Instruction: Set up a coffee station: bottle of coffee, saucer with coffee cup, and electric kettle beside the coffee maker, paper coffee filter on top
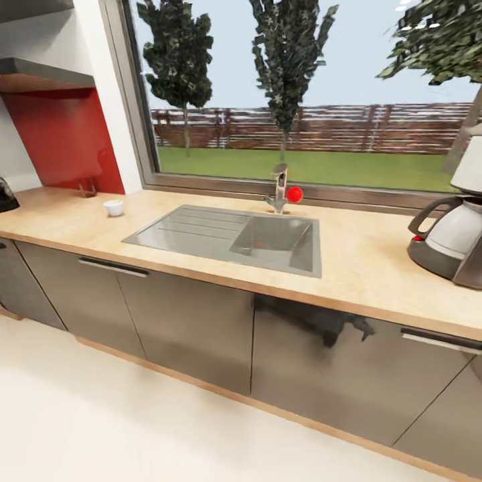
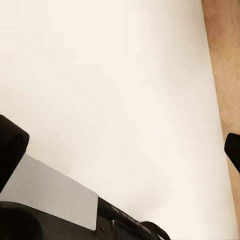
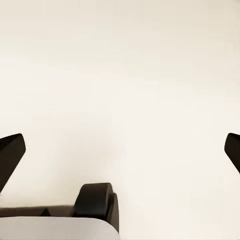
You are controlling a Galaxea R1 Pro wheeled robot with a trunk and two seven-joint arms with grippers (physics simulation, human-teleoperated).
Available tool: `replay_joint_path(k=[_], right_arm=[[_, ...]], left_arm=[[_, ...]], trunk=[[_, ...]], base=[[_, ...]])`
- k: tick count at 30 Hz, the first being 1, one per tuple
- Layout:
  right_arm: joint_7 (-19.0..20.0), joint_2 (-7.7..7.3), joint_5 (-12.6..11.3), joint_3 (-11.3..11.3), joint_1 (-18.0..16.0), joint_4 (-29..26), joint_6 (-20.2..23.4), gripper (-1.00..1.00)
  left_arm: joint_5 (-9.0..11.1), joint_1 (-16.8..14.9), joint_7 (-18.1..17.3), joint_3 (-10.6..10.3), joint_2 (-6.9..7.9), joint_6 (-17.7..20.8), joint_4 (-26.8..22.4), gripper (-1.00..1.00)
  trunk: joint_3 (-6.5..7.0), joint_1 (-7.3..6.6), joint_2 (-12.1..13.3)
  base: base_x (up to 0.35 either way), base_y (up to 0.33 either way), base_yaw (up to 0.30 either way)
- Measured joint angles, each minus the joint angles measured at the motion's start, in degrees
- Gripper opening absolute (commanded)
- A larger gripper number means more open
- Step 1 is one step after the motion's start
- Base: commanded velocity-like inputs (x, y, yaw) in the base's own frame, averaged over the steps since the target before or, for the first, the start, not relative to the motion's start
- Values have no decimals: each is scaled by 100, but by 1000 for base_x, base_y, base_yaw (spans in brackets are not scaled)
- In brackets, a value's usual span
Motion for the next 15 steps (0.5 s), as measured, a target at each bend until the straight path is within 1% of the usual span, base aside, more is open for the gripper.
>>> replay_joint_path(k=[2, 5, 11, 15], right_arm=[[5, -3, 1, -3, 0, 0, 0, 100], [13, -3, 2, -3, 1, 0, 1, 100], [5, -1, 5, 0, 0, 0, -5, 100], [2, 0, 7, 1, 0, 0, -7, 100]], left_arm=[[0, -1, 3, 0, 0, 0, 1, 100], [1, 1, 2, 0, 2, 1, 1, 100], [1, 2, -1, 0, 3, 5, 1, 100], [2, -1, 1, 0, 2, 7, 1, 100]], trunk=[[0, -1, 0], [0, -3, 0], [0, -3, 0], [0, -2, 0]], base=[[118, 3, 204], [257, 113, 217], [267, 200, 268], [206, 249, 276]])
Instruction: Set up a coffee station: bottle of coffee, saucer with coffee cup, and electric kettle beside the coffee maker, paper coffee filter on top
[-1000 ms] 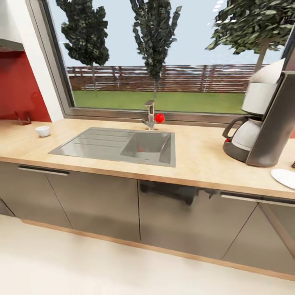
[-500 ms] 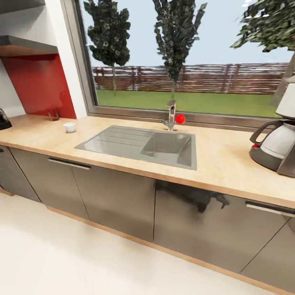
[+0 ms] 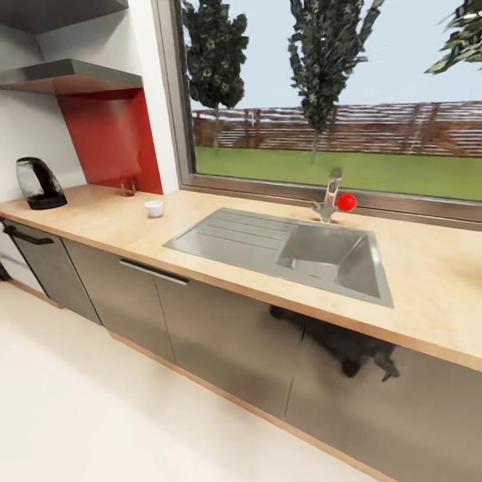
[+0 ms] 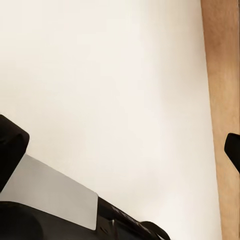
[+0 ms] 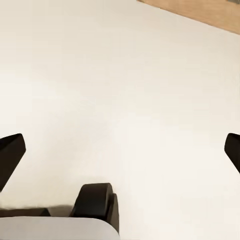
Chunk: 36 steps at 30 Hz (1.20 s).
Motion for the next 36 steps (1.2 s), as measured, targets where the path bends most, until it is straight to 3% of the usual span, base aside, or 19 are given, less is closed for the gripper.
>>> replay_joint_path(k=[24, 28, 30, 36], right_arm=[[5, -11, 31, 1, 1, 6, 6, 100], [17, -21, 423, 7, 2, 27, 18, 100], [27, -21, 738, 3, 2, 83, 26, 100], [20, -3, 1073, -4, 0, 149, 22, 100]], left_arm=[[0, 1, 0, 0, 5, 1, 0, 100], [-1, 1, -2, 0, 3, 1, -1, 100], [-1, 1, 0, 0, 4, 1, -1, 100], [0, 2, 4, 0, 5, 1, -6, 100]], trunk=[[0, 0, 0], [0, 0, 0], [0, 0, 0], [0, 0, 0]], base=[[169, 288, 247], [201, 282, 33], [206, 279, 14], [209, 278, 70]])
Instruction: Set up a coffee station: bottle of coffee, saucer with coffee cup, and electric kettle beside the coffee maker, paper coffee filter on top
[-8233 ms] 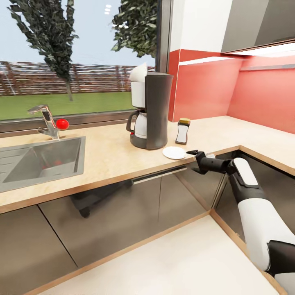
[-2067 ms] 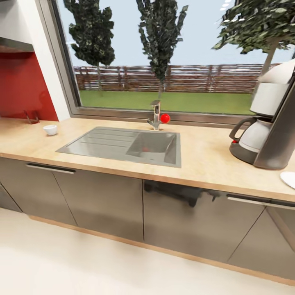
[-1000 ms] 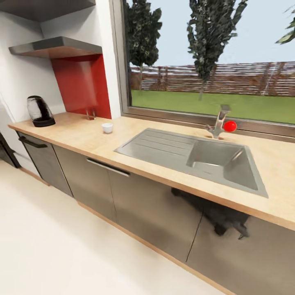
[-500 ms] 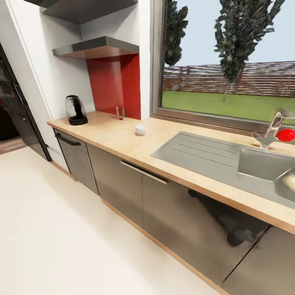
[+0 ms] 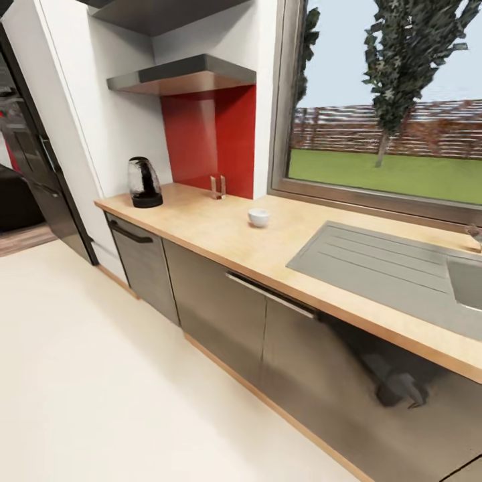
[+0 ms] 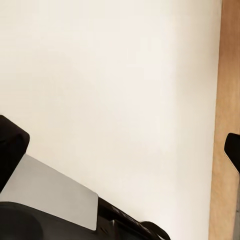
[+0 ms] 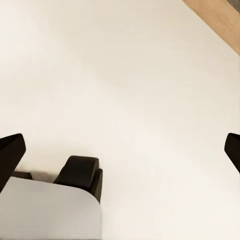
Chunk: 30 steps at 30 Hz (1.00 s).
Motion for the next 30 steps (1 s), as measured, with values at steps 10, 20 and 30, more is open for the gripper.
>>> replay_joint_path(k=[10, 20, 30], right_arm=[[-6, 4, 62, -4, -1, 12, -7, 100], [-5, 3, 71, -4, 1, 10, -8, 100], [-5, 3, 77, -5, 1, 10, -8, 100]], left_arm=[[0, -1, -5, -2, 0, 0, -3, 100], [-1, -3, -5, -7, 0, 0, -1, 100], [-1, -1, -6, -7, 0, 0, -1, 100]], trunk=[[0, 0, 0], [0, -1, 0], [0, -1, 0]], base=[[237, 265, 254], [269, 236, 192], [282, 224, 5]])
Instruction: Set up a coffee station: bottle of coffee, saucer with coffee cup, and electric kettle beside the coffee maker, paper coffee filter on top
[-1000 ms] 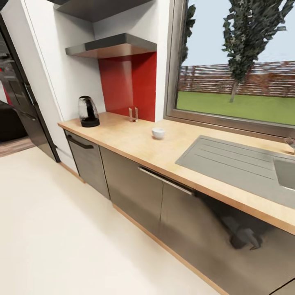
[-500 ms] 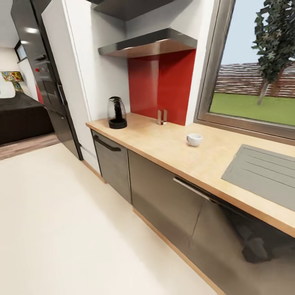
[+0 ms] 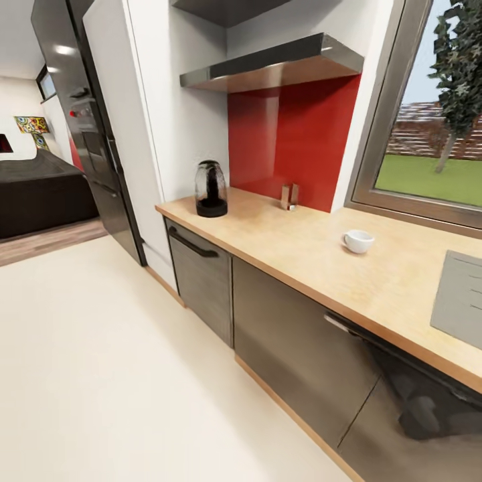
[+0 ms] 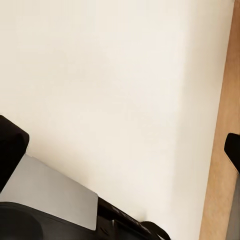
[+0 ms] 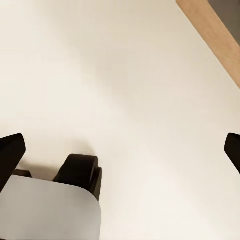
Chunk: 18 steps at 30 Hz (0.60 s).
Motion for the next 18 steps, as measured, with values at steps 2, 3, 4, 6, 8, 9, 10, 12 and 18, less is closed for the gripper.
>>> replay_joint_path(k=[2, 3, 4, 6, 8, 9, 10, 12, 18], right_arm=[[0, 0, -2, 0, 0, 0, 0, 100], [0, 0, -3, 0, 0, 0, 0, 100], [0, 0, -4, 0, 0, 0, 0, 100], [0, 0, -4, 0, 0, 0, 0, 100], [0, 0, -4, 0, 0, 0, 0, 100], [0, 0, -5, 0, 0, 0, 0, 100], [0, 0, -5, 0, 0, 0, -2, 100], [0, 0, -5, 0, 0, 0, -1, 100], [0, 0, -5, 0, 0, 0, -4, 100]], left_arm=[[0, -1, 0, -1, 0, 0, 0, 100], [0, -1, 0, -1, 0, 0, 0, 100], [0, -1, 0, -1, 0, 0, 0, 100], [0, 0, 0, -1, 0, 0, 0, 100], [0, 0, 0, -1, 0, 0, 0, 100], [0, 0, 0, -1, 0, 0, 0, 100], [0, 0, 0, -1, 0, 0, 0, 100], [0, 0, 0, -1, 0, 0, 0, 100], [0, 0, 0, -1, 0, 0, 0, 100]], trunk=[[0, 0, 0], [0, 0, 0], [0, 0, 0], [0, 0, 0], [0, 0, 0], [0, 0, 0], [0, 0, 0], [0, 0, 0], [0, 0, 0]], base=[[274, 223, 0], [272, 223, 0], [270, 223, 0], [268, 223, 0], [266, 223, 0], [265, 223, 0], [265, 223, 0], [264, 223, 0], [264, 223, 0]])
